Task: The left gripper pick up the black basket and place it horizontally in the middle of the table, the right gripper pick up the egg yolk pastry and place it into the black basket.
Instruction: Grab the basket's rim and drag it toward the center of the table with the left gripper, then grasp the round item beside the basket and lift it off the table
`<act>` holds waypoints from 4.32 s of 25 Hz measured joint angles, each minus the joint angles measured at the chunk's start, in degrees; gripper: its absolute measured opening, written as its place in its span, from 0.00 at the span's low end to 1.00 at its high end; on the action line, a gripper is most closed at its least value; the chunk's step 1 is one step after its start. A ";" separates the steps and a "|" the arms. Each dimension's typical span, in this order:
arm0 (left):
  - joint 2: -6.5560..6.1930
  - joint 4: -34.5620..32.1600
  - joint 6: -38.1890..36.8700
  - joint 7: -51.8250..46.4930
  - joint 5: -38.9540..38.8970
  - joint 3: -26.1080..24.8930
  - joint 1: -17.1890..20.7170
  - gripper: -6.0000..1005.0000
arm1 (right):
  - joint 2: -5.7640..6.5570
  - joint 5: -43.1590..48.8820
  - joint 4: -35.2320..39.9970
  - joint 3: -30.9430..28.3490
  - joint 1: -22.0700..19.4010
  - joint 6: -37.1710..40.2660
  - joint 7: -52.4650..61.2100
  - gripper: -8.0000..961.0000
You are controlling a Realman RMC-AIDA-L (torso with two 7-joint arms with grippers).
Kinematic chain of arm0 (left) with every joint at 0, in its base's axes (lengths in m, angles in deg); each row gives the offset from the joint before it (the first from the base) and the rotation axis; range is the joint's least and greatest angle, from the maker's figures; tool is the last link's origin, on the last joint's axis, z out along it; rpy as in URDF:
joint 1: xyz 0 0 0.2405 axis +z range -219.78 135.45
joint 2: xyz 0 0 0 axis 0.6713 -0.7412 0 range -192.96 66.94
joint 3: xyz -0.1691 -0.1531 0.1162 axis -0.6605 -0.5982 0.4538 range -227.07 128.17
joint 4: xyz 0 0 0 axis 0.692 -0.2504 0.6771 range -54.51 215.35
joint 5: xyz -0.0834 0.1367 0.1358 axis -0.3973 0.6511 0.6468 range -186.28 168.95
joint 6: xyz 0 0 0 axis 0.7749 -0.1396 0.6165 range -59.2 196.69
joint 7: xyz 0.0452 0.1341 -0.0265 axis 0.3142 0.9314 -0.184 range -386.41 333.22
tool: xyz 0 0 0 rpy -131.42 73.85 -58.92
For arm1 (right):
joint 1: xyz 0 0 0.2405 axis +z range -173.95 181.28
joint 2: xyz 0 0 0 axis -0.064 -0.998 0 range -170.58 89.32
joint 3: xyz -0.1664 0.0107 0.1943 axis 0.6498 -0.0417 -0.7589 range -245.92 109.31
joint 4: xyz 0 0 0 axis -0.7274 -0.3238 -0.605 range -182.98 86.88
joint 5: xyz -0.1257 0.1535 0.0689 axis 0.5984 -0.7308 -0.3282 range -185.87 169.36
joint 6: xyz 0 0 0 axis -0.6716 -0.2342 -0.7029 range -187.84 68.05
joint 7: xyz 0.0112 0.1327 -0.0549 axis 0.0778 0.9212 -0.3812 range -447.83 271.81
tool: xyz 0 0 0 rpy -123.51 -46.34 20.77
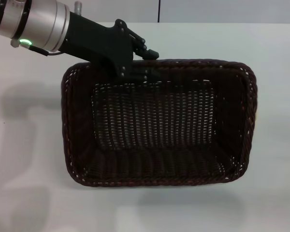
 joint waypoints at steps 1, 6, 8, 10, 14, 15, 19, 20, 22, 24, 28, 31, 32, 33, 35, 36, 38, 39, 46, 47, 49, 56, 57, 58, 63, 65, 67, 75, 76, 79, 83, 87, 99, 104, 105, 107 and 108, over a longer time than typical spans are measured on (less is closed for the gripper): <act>0.00 -0.01 0.10 0.05 -0.26 0.01 0.00 0.25 | 0.02 0.00 -0.04 -0.02 0.02 0.00 0.00 0.71; 0.04 -0.05 0.24 0.29 -1.64 -0.13 0.09 0.38 | 0.05 0.00 -0.10 -0.10 0.04 0.00 -0.09 0.71; 0.05 -0.09 -0.37 0.52 -3.52 -0.62 0.40 0.41 | 0.05 0.00 -0.03 -0.10 0.05 -0.01 -0.09 0.71; 0.06 -0.09 -0.57 0.66 -4.28 -0.80 0.52 0.41 | 0.05 0.00 -0.01 -0.10 0.05 -0.01 -0.10 0.71; 0.04 -0.26 -1.49 1.21 -6.17 -1.06 0.88 0.42 | 0.05 0.00 0.04 -0.09 0.00 -0.01 -0.10 0.71; 0.04 -0.26 -1.49 1.21 -6.17 -1.06 0.88 0.42 | 0.05 0.00 0.04 -0.09 0.00 -0.01 -0.10 0.71; 0.14 -0.32 -2.30 1.93 -9.43 -2.13 1.83 0.42 | 0.06 0.00 0.17 -0.10 -0.22 0.26 -0.10 0.71; 0.17 -0.24 -2.46 2.26 -11.07 -3.00 2.36 0.42 | 0.05 0.03 0.21 -0.09 -0.23 0.33 -0.09 0.71; 0.18 -0.20 -3.64 3.33 -17.94 -8.30 4.48 0.42 | 0.05 0.12 0.26 -0.08 -0.32 0.44 -0.09 0.71; 0.16 -1.00 -4.27 3.80 -22.33 -12.23 5.85 0.42 | 0.06 0.14 0.26 -0.06 -0.34 0.45 -0.09 0.71; 0.11 -4.39 -5.87 4.81 -31.79 -19.30 8.79 0.42 | 0.05 0.20 0.26 0.21 -0.37 0.47 -0.09 0.71; 0.10 -8.31 -8.01 6.27 -40.69 -23.62 12.20 0.42 | 0.05 0.25 0.26 0.43 -0.31 0.48 -0.09 0.71; 0.12 -10.89 -9.92 7.01 -46.11 -25.22 14.62 0.42 | 0.05 0.29 0.24 0.45 -0.20 0.45 -0.09 0.71; 0.12 -10.89 -9.92 7.01 -46.11 -25.22 14.62 0.42 | 0.05 0.29 0.24 0.45 -0.20 0.45 -0.09 0.71; 0.15 -13.60 -12.46 7.21 -50.88 -26.25 16.65 0.42 | 0.05 0.34 0.19 0.46 -0.07 0.26 -0.09 0.71; 0.13 -15.14 -13.86 7.23 -53.24 -26.82 17.56 0.42 | 0.05 0.35 0.18 0.45 0.02 0.21 -0.09 0.71; 0.08 -18.50 -16.44 7.27 -56.77 -28.28 18.53 0.42 | 0.06 0.36 0.15 0.45 0.20 0.14 -0.09 0.71; 0.06 -19.92 -17.35 7.30 -57.83 -28.99 18.78 0.42 | 0.07 0.36 0.15 0.44 0.37 0.13 -0.09 0.71; 0.21 -27.84 -22.31 11.56 -59.32 -34.68 19.12 0.42 | 0.14 0.36 0.18 0.43 0.95 0.03 -0.09 0.71; 0.25 -29.74 -23.40 14.41 -59.67 -35.05 19.08 0.42 | 0.14 0.36 0.13 0.43 1.08 0.01 -0.09 0.71; 0.28 -30.64 -23.92 16.33 -59.98 -35.16 19.07 0.42 | 0.14 0.36 0.13 0.43 1.17 0.00 -0.09 0.71; 0.58 -36.97 -25.02 35.75 -64.19 -35.29 19.08 0.42 | 0.21 0.57 -1.52 1.21 1.10 -3.73 -0.34 0.71; 0.70 -38.09 -24.99 41.14 -65.56 -35.31 19.19 0.42 | 0.31 0.76 -3.09 2.32 0.47 -5.77 -0.61 0.71; 0.70 -38.09 -24.99 41.14 -65.56 -35.31 19.19 0.42 | 0.31 0.76 -3.09 2.32 0.47 -5.77 -0.61 0.71; 0.76 -41.69 -25.39 57.67 -73.16 -35.46 19.35 0.41 | 0.30 2.30 -8.16 6.56 -2.21 -11.35 -2.00 0.71; 0.49 -41.82 -26.21 59.30 -74.03 -36.09 19.35 0.41 | 0.29 2.31 -10.20 8.41 -3.31 -13.52 -3.54 0.71; 0.28 -41.45 -26.38 59.43 -74.22 -38.14 19.37 0.41 | 0.38 2.32 -13.18 11.09 -5.03 -17.13 -4.99 0.71; 0.28 -40.37 -25.84 59.46 -74.28 -39.07 19.40 0.41 | 0.64 2.64 -14.52 15.68 -5.34 -24.55 -5.08 0.71; 0.28 -40.27 -25.81 59.43 -74.28 -39.08 19.40 0.41 | 0.64 2.68 -14.31 16.23 -5.15 -25.54 -5.08 0.71; 0.28 -39.57 -25.38 59.40 -74.30 -39.09 19.40 0.41 | 0.78 2.75 -13.71 18.23 -4.47 -28.56 -4.78 0.71; 0.28 -39.11 -23.97 59.36 -74.54 -39.08 19.52 0.41 | 0.78 2.35 -13.62 19.06 -4.30 -30.95 -4.63 0.71; 0.28 -39.11 -23.45 59.36 -74.92 -39.10 19.66 0.41 | 0.70 1.76 -12.94 19.11 -4.42 -32.36 -3.68 0.71; 0.34 -38.85 -20.67 59.30 -75.78 -39.17 20.48 0.41 | 0.25 1.49 -2.74 19.06 3.85 -34.88 3.49 0.71; 0.49 -38.26 -20.09 58.67 -75.91 -39.17 21.01 0.41 | 0.15 1.49 -1.75 19.27 5.38 -36.16 3.57 0.71; 0.50 -38.24 -19.98 58.65 -76.01 -39.17 21.05 0.41 | 0.13 1.49 -1.64 19.27 5.48 -36.28 3.58 0.71; 0.52 -38.23 -19.76 58.63 -76.45 -39.17 21.07 0.41 | 0.07 1.49 -0.93 19.46 6.14 -36.59 4.10 0.71; 0.52 -38.23 -19.76 58.63 -76.45 -39.17 21.07 0.41 | 0.05 1.49 -0.61 19.64 6.47 -36.77 4.48 0.71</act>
